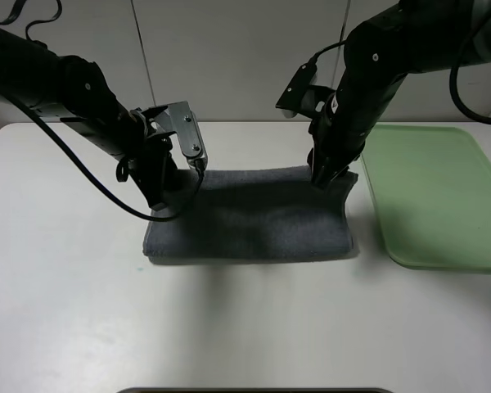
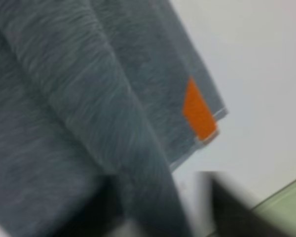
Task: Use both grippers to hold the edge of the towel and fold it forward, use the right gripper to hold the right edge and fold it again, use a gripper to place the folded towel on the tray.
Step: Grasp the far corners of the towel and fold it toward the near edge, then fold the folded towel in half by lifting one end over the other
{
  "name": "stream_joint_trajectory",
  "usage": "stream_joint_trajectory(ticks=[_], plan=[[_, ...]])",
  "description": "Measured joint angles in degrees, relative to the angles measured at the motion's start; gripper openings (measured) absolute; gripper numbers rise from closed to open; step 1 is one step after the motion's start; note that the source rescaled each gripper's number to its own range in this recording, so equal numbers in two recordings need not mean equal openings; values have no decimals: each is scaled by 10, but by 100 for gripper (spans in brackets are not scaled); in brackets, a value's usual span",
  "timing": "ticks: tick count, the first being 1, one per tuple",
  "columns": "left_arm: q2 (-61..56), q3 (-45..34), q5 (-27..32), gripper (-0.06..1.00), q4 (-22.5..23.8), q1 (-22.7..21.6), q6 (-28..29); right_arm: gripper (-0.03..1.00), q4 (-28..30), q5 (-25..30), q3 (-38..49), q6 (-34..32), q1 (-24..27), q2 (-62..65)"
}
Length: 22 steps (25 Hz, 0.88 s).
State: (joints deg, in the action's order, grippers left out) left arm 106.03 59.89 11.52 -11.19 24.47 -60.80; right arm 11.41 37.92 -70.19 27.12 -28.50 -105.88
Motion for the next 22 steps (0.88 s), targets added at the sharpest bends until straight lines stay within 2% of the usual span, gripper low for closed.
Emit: stream_joint_trajectory(ticks=[1,2,5,12,18,22], plan=[[0,0,-10,71,1,0,0,82,5,-11,0,-4,0,0],[0,0,-19,82,1,0,0,89,11,-21,0,-8,0,0],[0,0,-33,96,1,0,0,98,16,-42,0,-12,0,0],[0,0,-36,100,1,0,0,100,16,-47,0,-13,0,0],[-5,0,0,100,2,0,2,100,11,-42,0,-42,0,18],[-41,-1,53,100,2,0,59,100,-3,-27,0,-69,0,40]])
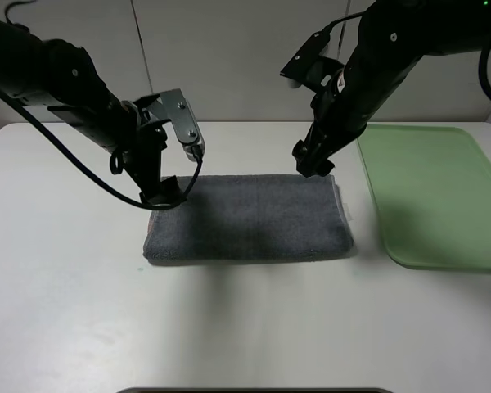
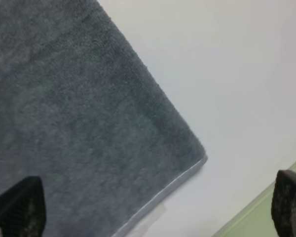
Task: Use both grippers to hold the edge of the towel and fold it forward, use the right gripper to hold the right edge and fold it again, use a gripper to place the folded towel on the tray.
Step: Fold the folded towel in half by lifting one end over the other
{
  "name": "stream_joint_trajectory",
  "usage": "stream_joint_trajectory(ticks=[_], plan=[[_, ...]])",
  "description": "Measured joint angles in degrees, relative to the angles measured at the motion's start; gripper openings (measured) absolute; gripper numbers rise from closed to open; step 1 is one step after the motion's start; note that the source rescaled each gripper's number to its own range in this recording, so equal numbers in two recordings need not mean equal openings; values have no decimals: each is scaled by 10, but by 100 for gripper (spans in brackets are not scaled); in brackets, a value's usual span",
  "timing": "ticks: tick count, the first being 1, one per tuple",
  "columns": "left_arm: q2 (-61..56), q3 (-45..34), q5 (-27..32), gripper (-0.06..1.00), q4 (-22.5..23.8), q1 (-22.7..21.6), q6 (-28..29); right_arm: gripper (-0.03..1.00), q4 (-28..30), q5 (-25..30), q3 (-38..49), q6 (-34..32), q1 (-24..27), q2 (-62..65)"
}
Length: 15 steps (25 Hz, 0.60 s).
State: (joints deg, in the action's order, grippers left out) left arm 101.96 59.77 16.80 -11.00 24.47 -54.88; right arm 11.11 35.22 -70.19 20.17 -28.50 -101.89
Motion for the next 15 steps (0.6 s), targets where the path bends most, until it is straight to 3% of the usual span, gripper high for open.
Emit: stream_joint_trajectory(ticks=[7,15], plan=[[-105,0,115,100,22,0,129,100,-61,68,0,-49,0,39],[-242,0,183,100,32,0,259,100,-148,161,0,-61,0,66]])
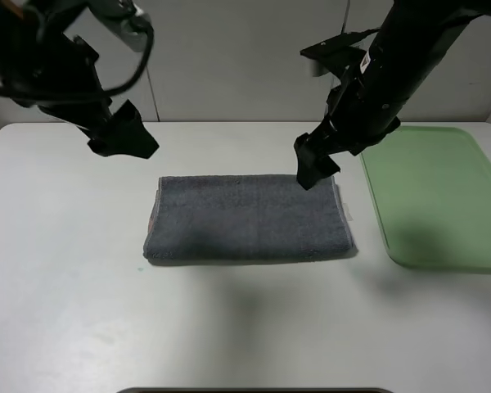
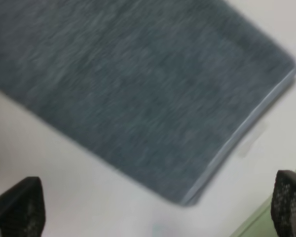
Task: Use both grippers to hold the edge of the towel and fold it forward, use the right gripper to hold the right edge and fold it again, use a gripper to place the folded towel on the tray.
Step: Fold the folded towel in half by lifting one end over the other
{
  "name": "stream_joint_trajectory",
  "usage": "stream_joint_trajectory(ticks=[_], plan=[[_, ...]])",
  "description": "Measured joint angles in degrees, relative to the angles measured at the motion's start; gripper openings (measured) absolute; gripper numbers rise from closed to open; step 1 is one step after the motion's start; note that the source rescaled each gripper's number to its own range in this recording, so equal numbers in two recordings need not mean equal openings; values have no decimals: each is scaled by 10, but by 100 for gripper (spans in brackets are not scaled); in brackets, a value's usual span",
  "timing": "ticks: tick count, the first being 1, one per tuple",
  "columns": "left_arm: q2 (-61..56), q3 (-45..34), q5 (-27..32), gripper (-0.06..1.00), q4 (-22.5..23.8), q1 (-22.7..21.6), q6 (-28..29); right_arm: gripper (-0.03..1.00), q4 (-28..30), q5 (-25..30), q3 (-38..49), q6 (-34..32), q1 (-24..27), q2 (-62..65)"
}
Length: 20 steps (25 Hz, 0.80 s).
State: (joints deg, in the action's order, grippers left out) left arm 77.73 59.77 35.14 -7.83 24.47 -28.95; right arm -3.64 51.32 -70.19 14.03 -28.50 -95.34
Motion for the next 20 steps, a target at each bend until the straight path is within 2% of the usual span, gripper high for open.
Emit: stream_joint_trajectory(ticks=[6,10,15,20], plan=[[-95,0,39,100,0,0,57,100,-45,71,0,-7,0,5],[-154,-9,73,100,0,0,87,100,-54,93,0,-24,0,6],[-248,-83,73,100,14,0,141,100,-55,94,0,-46,0,6],[-360,-175,73,100,72,0,243,100,-55,86,0,-62,0,6]])
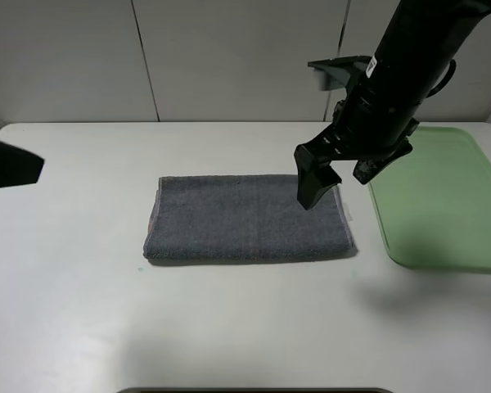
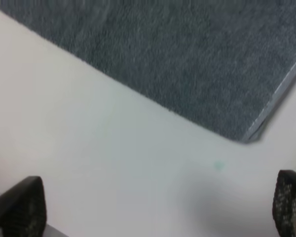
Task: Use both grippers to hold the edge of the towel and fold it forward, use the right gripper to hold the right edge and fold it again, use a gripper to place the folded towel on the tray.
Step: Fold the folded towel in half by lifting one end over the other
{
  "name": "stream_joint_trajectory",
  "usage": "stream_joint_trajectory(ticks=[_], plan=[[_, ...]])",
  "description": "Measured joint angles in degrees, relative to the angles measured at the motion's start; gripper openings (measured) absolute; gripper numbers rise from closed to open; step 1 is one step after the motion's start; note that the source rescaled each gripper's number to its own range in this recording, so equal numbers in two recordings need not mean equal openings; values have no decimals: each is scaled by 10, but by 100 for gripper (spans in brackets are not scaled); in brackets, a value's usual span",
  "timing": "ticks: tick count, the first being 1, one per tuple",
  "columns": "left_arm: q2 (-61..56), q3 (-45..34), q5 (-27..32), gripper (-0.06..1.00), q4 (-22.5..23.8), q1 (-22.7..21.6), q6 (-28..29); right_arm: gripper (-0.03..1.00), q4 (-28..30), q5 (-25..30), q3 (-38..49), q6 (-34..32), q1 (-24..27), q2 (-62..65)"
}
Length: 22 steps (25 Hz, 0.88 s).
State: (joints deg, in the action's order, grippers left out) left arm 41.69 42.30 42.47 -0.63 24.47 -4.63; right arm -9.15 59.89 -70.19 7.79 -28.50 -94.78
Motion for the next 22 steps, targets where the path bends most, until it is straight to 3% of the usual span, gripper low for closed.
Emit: stream_joint_trajectory(ticks=[4,8,13,22], plan=[[-98,-54,1,100,55,0,87,100,-2,-15,0,-2,0,0],[-189,-95,34,100,91,0,121,100,-6,-29,0,-2,0,0],[-297,-125,116,100,100,0,147,100,-8,-31,0,-2,0,0],[-419,-127,205,100,98,0,159,100,-8,-32,0,-3,0,0]])
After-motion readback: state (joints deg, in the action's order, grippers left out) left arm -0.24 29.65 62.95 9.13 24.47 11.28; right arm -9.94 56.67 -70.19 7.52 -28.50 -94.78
